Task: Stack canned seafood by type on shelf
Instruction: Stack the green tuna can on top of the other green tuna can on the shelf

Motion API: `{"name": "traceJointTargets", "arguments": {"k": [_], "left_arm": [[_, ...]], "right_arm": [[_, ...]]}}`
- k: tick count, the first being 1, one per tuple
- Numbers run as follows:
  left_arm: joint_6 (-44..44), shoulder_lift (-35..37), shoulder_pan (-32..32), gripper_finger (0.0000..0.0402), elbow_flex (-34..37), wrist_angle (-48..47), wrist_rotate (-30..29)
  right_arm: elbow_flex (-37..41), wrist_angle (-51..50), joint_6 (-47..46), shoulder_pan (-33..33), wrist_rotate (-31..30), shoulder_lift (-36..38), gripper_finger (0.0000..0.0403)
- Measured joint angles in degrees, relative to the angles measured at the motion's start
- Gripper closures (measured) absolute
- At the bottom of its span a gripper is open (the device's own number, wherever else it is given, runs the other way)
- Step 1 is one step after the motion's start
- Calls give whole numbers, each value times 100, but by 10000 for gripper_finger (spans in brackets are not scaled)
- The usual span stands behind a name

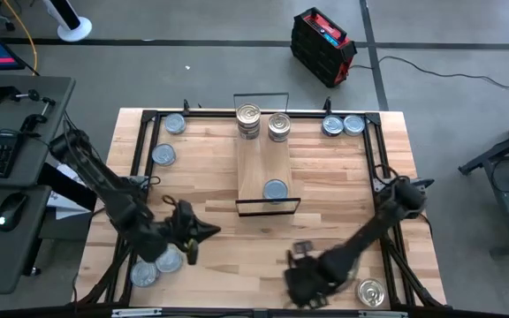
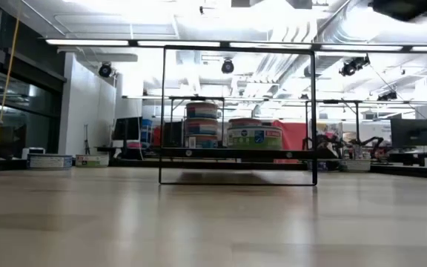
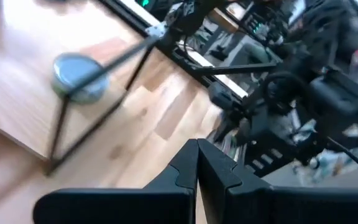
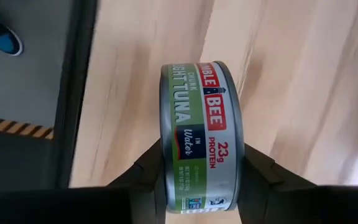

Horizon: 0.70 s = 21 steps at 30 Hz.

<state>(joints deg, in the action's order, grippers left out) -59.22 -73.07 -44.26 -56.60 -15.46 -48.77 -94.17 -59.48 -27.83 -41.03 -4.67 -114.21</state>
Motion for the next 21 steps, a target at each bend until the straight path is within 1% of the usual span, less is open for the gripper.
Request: {"name": "traceJointTargets", "arguments": {"k": [4, 7, 9, 11, 13, 15, 17, 19, 21], "left_arm": [[356, 792, -21, 401, 0, -882, -53], [496, 1382, -57, 401, -1, -1504, -290], [717, 1684, -71, 401, 0, -1713, -451], [1022, 1941, -45, 401, 11, -1828, -575], [1229, 2133, 48, 401, 49, -1783, -652], [1283, 2237, 155, 401, 75, -1777, -668], [1283, 2257, 259, 401, 76, -1778, -671], [1287, 2249, 375, 401, 78, -1736, -673], [1273, 2207, 497, 401, 79, -1670, -679]], "right_arm": [[1099, 130, -1699, -457, 81, 735, 295], [1702, 76, -2807, -587, -52, 1332, 295], [1942, -227, -3473, -557, -423, 1718, 295], [2085, -791, -4051, -433, -902, 2084, 295], [2170, -1369, -4436, -237, -1418, 2407, 295], [2205, -1924, -4573, 68, -1771, 2654, 295], [2239, -2357, -4508, 458, -2167, 2846, 295], [2332, -2416, -4106, 950, -2570, 3027, 295], [2508, -2097, -3337, 1510, -2845, 3197, 295]]}}
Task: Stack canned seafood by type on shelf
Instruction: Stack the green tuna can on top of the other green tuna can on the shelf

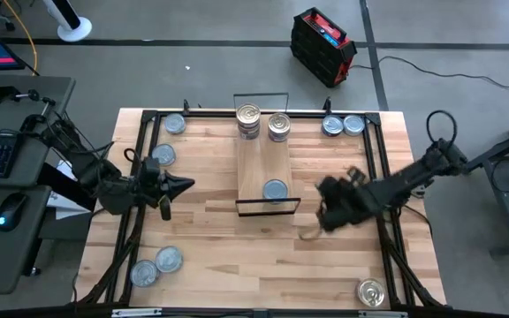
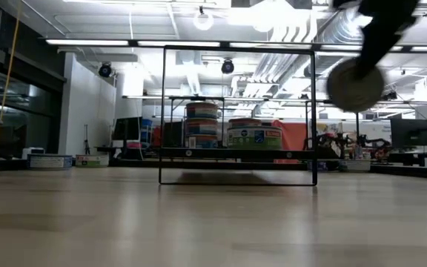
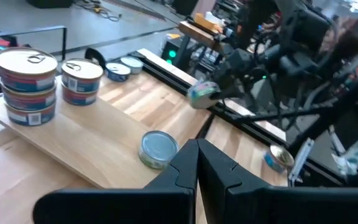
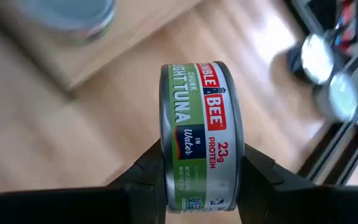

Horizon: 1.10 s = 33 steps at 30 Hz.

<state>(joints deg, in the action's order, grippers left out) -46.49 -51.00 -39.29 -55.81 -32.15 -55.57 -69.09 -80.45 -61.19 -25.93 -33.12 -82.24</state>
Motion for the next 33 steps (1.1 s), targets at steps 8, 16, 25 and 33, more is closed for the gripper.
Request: {"name": "traceJointTargets", "arguments": {"k": [8, 16, 25, 33], "left_arm": [[6, -263, 442, 401, 2, 773, -1], [-235, -678, 602, 401, 4, 1304, -191], [-132, -756, 1000, 401, 4, 1312, -522], [137, -689, 1361, 401, 4, 1313, -470]], "right_arm": [[1295, 3316, 5154, 2360, 1091, 999, 295], [1534, 4818, 9127, 3470, 2444, 1254, 295], [1486, 5830, 10209, 2965, 2716, 743, 295], [1483, 5907, 11120, 2886, 2673, 325, 295]]}}
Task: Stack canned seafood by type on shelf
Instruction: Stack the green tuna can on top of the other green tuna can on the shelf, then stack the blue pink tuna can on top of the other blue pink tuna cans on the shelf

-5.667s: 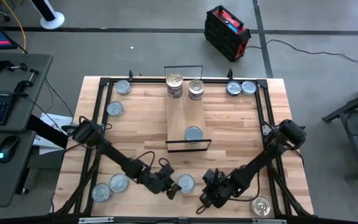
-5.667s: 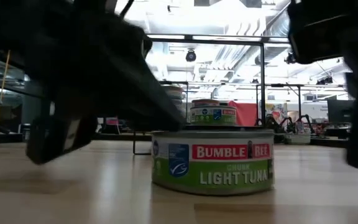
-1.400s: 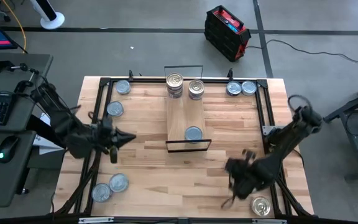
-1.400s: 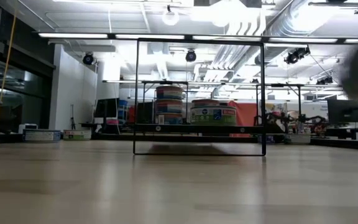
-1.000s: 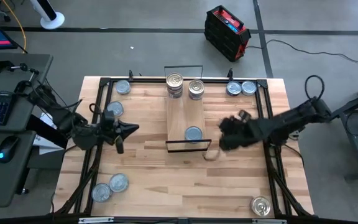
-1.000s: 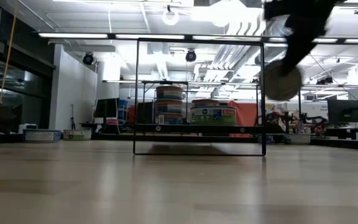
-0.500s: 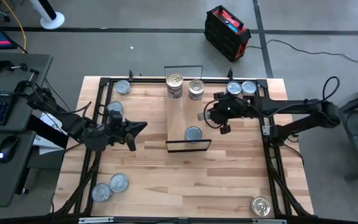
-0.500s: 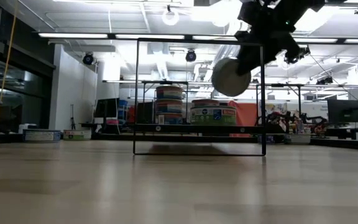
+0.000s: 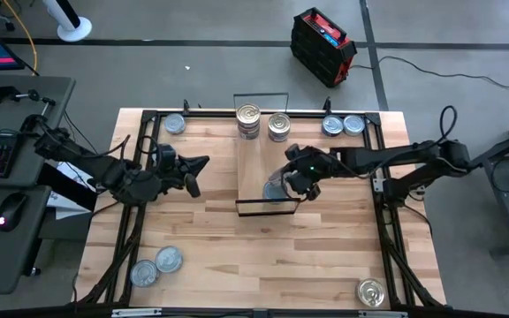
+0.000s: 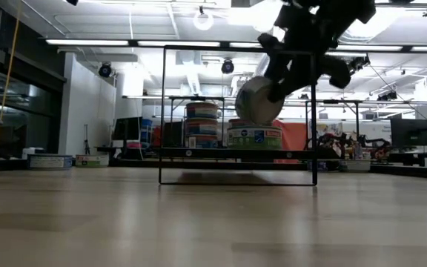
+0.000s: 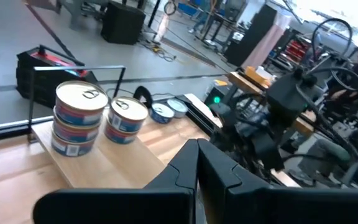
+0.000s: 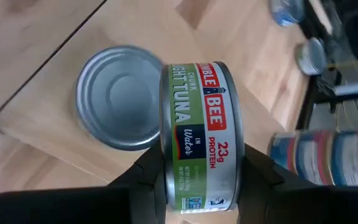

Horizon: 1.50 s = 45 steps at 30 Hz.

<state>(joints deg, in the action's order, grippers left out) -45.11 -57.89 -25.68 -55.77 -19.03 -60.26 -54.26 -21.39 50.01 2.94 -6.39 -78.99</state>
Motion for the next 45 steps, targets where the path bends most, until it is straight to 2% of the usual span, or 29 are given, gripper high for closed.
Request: {"name": "traceJointTargets", "arguments": {"k": [8, 13, 20, 24, 27, 35, 42, 45], "left_arm": [[30, 141, 17, 401, 0, -27, 198], [33, 215, 5, 401, 0, -31, 201], [51, 213, 5, 401, 0, -45, 216], [80, 213, 5, 402, 0, -45, 216], [91, 213, 5, 401, 0, -44, 214], [126, 213, 5, 401, 0, -44, 229], [138, 213, 5, 401, 0, -45, 254], [243, 292, 5, 401, 0, -45, 469]], "right_arm": [[-2, 16, 700, -116, 291, -186, 295], [-2, 44, 798, -203, 582, -202, 293], [-2, 48, 689, -181, 751, -207, 178], [-2, 136, 704, -186, 831, -207, 149], [-2, 205, 720, -196, 835, -228, 145], [2, 45, 748, -232, 365, -537, 143], [2, -62, 749, -181, 127, -397, 142], [2, -266, 747, -131, 53, -234, 142]]}}
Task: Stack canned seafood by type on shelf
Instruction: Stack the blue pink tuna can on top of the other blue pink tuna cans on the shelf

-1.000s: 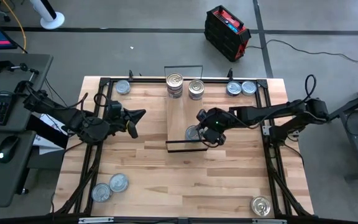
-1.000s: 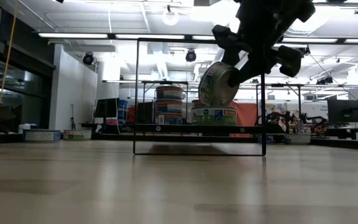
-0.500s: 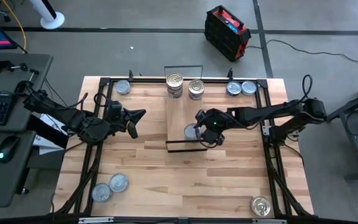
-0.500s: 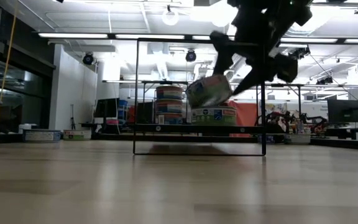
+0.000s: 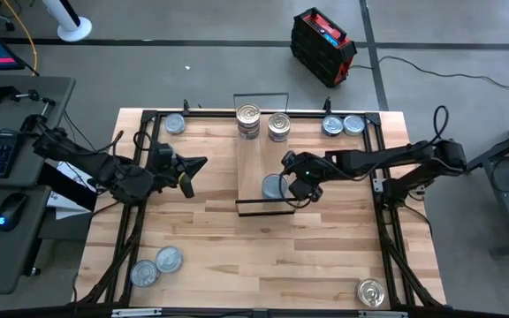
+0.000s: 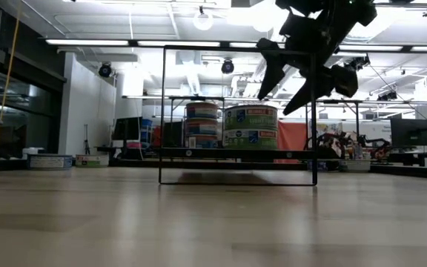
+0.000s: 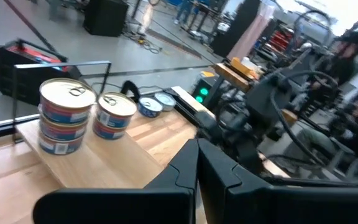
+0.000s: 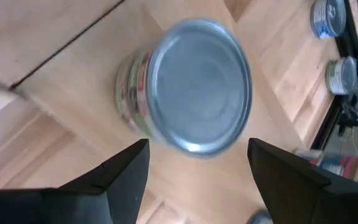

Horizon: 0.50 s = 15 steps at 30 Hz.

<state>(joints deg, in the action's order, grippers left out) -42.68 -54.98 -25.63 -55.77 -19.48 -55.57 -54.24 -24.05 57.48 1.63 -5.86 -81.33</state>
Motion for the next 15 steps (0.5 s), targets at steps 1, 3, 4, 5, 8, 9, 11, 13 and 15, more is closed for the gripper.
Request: {"name": "traceJointTargets", "arguments": {"k": [1, 3, 4, 5, 8, 9, 11, 13, 15], "left_arm": [[19, 20, 4, 402, -7, 20, 39], [31, 87, 26, 401, -7, -20, 91], [31, 107, 35, 402, -7, 1, 141], [31, 132, 56, 401, -7, 9, 194], [31, 159, 116, 402, -7, -38, 440], [31, 156, 140, 401, -7, -64, 603], [31, 123, 193, 401, -7, -160, 1053], [27, 54, 236, 401, -7, -334, 1581], [-65, -14, 236, 402, -7, -521, 1998]], "right_arm": [[0, -90, -28, 21, -12, 78, 142], [0, -359, -171, 62, -24, 235, 142], [0, -536, -269, 78, -64, 313, 142], [0, -706, -409, 106, -102, 394, 142], [0, -1344, -1079, 229, -202, 687, 145], [0, -1564, -1358, 273, -215, 777, 149], [0, -2004, -2005, 350, -223, 970, 165], [0, -2436, -2617, 384, -223, 1162, 191], [0, -2840, -3263, 398, -224, 1347, 230]]}}
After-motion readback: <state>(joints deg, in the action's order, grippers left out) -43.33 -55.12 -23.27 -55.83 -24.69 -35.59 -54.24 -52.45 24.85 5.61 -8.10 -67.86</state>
